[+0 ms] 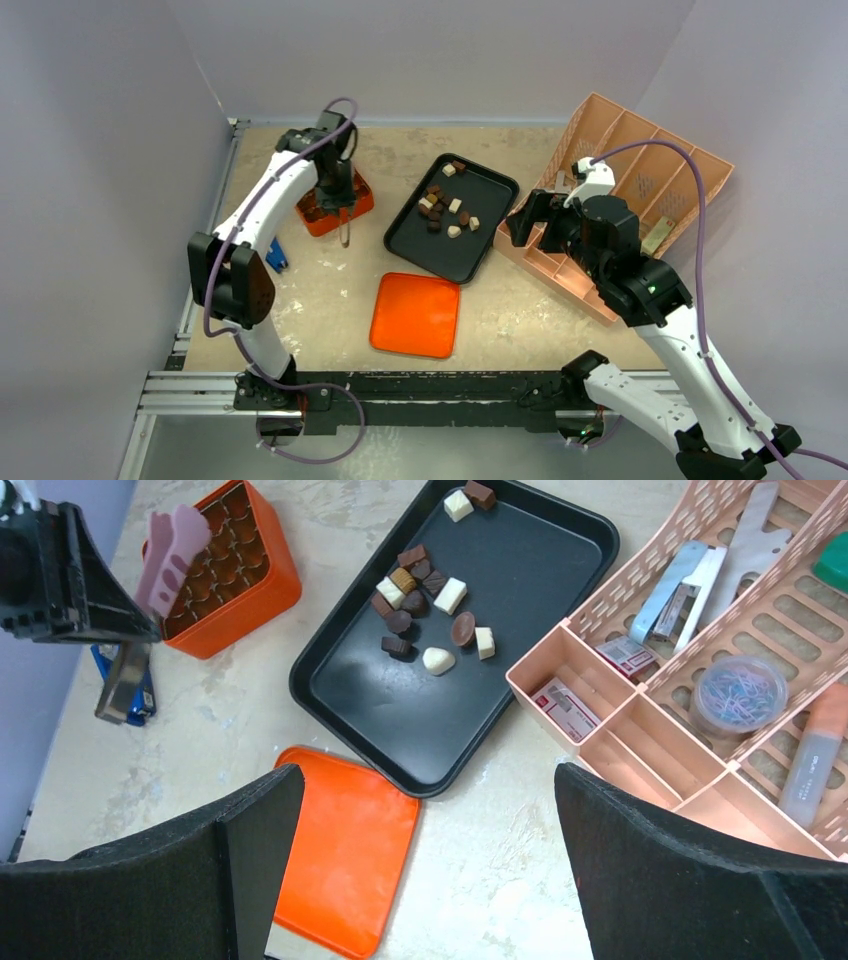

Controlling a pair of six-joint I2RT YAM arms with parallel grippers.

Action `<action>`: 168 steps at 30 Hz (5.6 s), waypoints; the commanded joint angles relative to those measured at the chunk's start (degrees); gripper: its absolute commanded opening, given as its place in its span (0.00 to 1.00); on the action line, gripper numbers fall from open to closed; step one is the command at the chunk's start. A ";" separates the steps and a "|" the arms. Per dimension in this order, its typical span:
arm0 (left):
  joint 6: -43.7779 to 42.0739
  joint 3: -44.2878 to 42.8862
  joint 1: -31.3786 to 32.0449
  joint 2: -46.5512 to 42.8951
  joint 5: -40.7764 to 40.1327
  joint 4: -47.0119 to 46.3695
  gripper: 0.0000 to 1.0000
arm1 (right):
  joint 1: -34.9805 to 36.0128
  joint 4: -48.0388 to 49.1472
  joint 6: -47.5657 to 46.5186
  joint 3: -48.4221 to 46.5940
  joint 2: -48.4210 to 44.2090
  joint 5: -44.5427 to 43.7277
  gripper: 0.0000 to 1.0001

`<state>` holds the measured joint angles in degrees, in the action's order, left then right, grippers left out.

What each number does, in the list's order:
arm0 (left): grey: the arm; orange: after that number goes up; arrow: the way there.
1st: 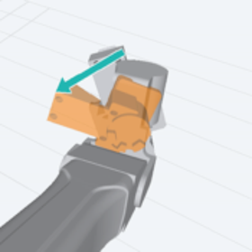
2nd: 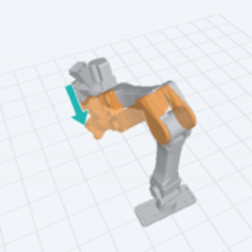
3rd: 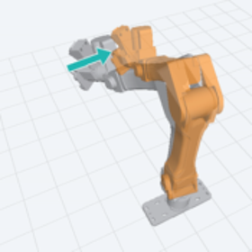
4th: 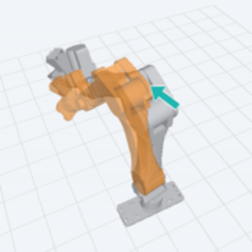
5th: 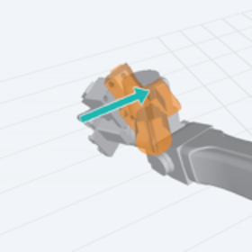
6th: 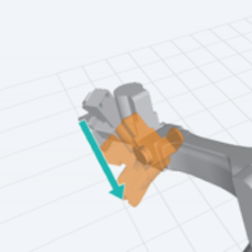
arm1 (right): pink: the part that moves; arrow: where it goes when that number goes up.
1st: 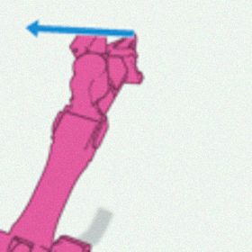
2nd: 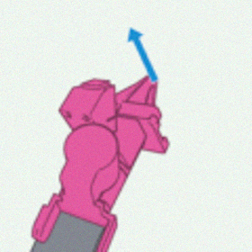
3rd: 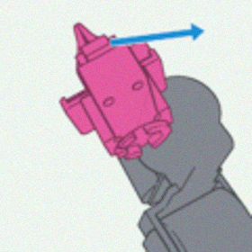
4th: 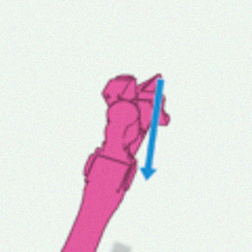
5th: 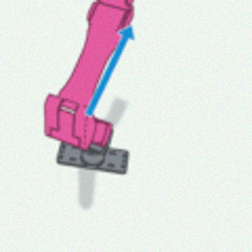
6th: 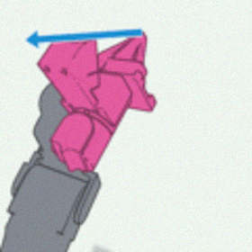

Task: Pack the chocolate
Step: Place the fake chocolate in the packing box, then pick up the fake chocolate from the plate.

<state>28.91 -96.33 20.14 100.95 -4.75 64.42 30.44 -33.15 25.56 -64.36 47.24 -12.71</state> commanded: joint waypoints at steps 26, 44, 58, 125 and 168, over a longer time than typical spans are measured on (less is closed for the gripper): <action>-1.68 -6.27 -17.62 11.76 0.61 -9.18 0.20 | 0.24 1.97 -1.70 -1.92 2.71 -0.91 0.98; -2.76 -9.87 -17.84 14.00 0.03 -7.65 0.32 | 0.24 4.42 -3.53 0.10 3.47 -3.07 0.98; -2.80 -8.28 -17.81 9.69 -1.09 -5.54 0.36 | 0.24 3.52 -4.03 0.26 2.51 -1.44 0.98; -2.88 0.77 19.58 13.08 7.14 -9.20 0.39 | 0.22 0.65 0.54 1.00 -0.87 -2.79 0.97; 0.31 1.14 15.35 -1.14 -0.83 -4.21 0.21 | 0.24 3.53 2.02 1.95 -0.07 -1.33 0.97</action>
<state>28.49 -92.79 38.26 103.66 -3.29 59.37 30.44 -32.60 27.03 -62.06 47.24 -14.02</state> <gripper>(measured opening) 0.262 0.973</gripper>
